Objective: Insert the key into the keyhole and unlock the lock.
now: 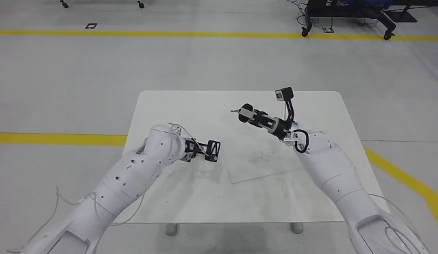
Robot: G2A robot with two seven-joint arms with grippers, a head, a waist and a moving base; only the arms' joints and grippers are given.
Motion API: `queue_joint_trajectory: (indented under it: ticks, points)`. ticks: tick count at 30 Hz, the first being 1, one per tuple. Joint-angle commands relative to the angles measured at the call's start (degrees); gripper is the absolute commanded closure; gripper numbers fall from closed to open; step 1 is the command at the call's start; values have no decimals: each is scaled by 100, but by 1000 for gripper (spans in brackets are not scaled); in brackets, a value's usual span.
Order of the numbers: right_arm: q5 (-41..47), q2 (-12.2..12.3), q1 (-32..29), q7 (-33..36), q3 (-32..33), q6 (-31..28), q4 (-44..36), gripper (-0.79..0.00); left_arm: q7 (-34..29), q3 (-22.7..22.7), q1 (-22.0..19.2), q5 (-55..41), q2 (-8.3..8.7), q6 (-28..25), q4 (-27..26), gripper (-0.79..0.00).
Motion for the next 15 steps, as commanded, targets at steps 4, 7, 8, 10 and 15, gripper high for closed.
queue_joint_trajectory:
  ticks: [4, 7, 8, 10, 15]
  points:
    - [0, 0, 0, 0, 0, 0, 0, 0, -1188, 125, -313, -1584, -167, 0, 359, 0]
    - [0, 0, 0, 0, 0, 0, 0, 0, -1592, 148, -466, -2269, -244, 132, 526, 0]
    - [0, 0, 0, 0, 0, 0, 0, 0, -1640, 153, -505, -2461, -258, 180, 569, 0]
    - [0, 0, 0, 0, 0, 0, 0, 0, -1724, 198, -576, -2713, -270, 263, 647, 0]
    - [0, 0, 0, 0, 0, 0, 0, 0, -1940, 450, -739, -3025, -285, 480, 774, 0]
